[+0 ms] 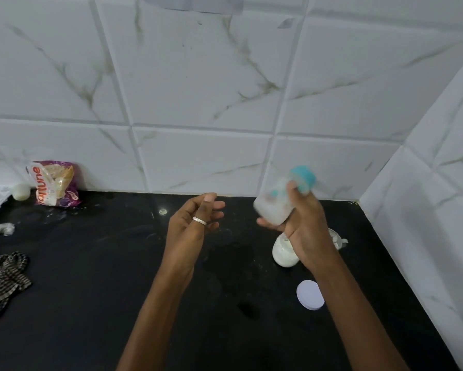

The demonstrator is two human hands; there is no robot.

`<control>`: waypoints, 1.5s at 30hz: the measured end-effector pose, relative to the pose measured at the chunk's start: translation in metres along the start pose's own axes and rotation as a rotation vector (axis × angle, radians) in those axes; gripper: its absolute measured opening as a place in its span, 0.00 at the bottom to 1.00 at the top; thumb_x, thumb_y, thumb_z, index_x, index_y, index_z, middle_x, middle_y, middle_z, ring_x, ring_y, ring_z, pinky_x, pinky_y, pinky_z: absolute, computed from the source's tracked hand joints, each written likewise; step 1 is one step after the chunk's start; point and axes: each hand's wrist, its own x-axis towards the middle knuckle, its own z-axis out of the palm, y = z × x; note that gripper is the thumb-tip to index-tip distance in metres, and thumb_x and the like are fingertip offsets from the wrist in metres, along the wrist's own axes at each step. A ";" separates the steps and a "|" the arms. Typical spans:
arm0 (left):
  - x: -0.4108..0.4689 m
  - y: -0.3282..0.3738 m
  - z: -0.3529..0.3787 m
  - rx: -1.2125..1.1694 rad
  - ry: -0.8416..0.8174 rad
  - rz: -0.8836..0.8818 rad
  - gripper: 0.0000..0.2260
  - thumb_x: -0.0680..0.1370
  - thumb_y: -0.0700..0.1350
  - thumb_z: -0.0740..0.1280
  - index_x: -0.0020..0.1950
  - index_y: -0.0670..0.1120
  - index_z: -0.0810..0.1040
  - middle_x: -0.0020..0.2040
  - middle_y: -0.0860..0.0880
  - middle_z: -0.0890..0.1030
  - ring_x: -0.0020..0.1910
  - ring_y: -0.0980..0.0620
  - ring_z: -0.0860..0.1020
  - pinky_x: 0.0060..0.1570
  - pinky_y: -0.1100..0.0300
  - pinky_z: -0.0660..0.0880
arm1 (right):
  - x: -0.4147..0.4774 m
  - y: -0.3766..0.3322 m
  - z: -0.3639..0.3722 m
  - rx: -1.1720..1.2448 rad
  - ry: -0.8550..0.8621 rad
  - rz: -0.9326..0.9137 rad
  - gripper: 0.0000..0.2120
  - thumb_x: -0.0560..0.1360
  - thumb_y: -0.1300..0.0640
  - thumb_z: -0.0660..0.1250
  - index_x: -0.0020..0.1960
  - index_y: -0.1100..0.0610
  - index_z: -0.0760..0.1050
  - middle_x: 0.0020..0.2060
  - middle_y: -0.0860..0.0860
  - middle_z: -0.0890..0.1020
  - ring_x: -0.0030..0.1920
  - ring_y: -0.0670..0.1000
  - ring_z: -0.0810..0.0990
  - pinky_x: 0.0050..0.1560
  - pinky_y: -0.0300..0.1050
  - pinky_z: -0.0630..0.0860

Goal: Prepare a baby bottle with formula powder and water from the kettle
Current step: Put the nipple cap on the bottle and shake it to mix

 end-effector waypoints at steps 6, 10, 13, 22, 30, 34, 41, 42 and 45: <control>0.001 0.000 -0.001 0.005 0.010 -0.004 0.12 0.76 0.59 0.69 0.53 0.55 0.86 0.54 0.48 0.88 0.52 0.50 0.85 0.50 0.56 0.79 | -0.010 0.008 0.004 -0.235 -0.125 0.051 0.24 0.71 0.51 0.75 0.64 0.53 0.73 0.52 0.54 0.83 0.54 0.58 0.86 0.42 0.60 0.86; 0.001 0.001 -0.002 0.002 0.008 -0.001 0.11 0.76 0.59 0.69 0.52 0.56 0.86 0.54 0.49 0.88 0.52 0.50 0.85 0.49 0.57 0.79 | -0.006 -0.002 0.004 -0.003 -0.004 -0.007 0.27 0.73 0.51 0.75 0.67 0.58 0.72 0.55 0.57 0.82 0.56 0.59 0.86 0.43 0.60 0.85; 0.001 0.000 -0.004 -0.003 0.022 -0.001 0.13 0.76 0.59 0.69 0.54 0.53 0.85 0.53 0.48 0.88 0.53 0.49 0.85 0.51 0.55 0.79 | -0.003 -0.004 0.004 0.044 0.092 -0.034 0.29 0.73 0.50 0.75 0.69 0.59 0.70 0.56 0.57 0.81 0.56 0.57 0.86 0.43 0.56 0.85; 0.000 -0.001 0.000 -0.008 0.004 -0.006 0.16 0.76 0.58 0.68 0.57 0.51 0.84 0.54 0.49 0.88 0.52 0.51 0.85 0.51 0.56 0.78 | -0.003 -0.001 0.009 0.034 0.067 -0.054 0.30 0.72 0.47 0.76 0.68 0.57 0.71 0.55 0.55 0.82 0.56 0.55 0.87 0.45 0.58 0.85; 0.002 0.000 -0.001 0.001 0.001 0.003 0.07 0.79 0.57 0.69 0.51 0.59 0.87 0.54 0.49 0.88 0.53 0.50 0.85 0.49 0.60 0.80 | -0.006 0.000 0.011 0.026 -0.008 -0.015 0.22 0.74 0.50 0.73 0.65 0.55 0.73 0.54 0.58 0.85 0.56 0.59 0.86 0.44 0.59 0.85; 0.001 0.001 -0.001 -0.013 0.019 -0.002 0.09 0.77 0.58 0.69 0.51 0.58 0.87 0.54 0.49 0.88 0.53 0.49 0.85 0.49 0.58 0.79 | -0.002 0.001 0.009 0.006 0.042 -0.014 0.23 0.76 0.50 0.74 0.67 0.56 0.72 0.56 0.56 0.81 0.57 0.56 0.86 0.45 0.58 0.85; 0.001 0.001 0.001 -0.012 0.016 -0.008 0.09 0.78 0.58 0.69 0.50 0.57 0.87 0.53 0.49 0.88 0.52 0.50 0.85 0.49 0.58 0.79 | 0.004 -0.005 0.002 0.130 0.102 -0.009 0.22 0.76 0.49 0.74 0.66 0.56 0.73 0.55 0.55 0.84 0.59 0.60 0.86 0.45 0.57 0.85; 0.000 0.000 0.001 -0.016 0.017 -0.008 0.09 0.79 0.57 0.69 0.51 0.56 0.87 0.53 0.49 0.88 0.52 0.50 0.85 0.50 0.57 0.79 | 0.003 -0.004 0.004 0.091 0.103 0.003 0.23 0.75 0.48 0.74 0.65 0.55 0.73 0.56 0.56 0.83 0.58 0.59 0.86 0.45 0.57 0.85; -0.001 0.000 0.002 -0.017 0.008 -0.010 0.09 0.79 0.57 0.69 0.52 0.55 0.86 0.54 0.48 0.88 0.52 0.50 0.85 0.51 0.56 0.79 | -0.005 0.004 0.006 -0.176 -0.034 0.118 0.30 0.68 0.45 0.77 0.65 0.55 0.74 0.58 0.58 0.82 0.57 0.58 0.86 0.44 0.60 0.85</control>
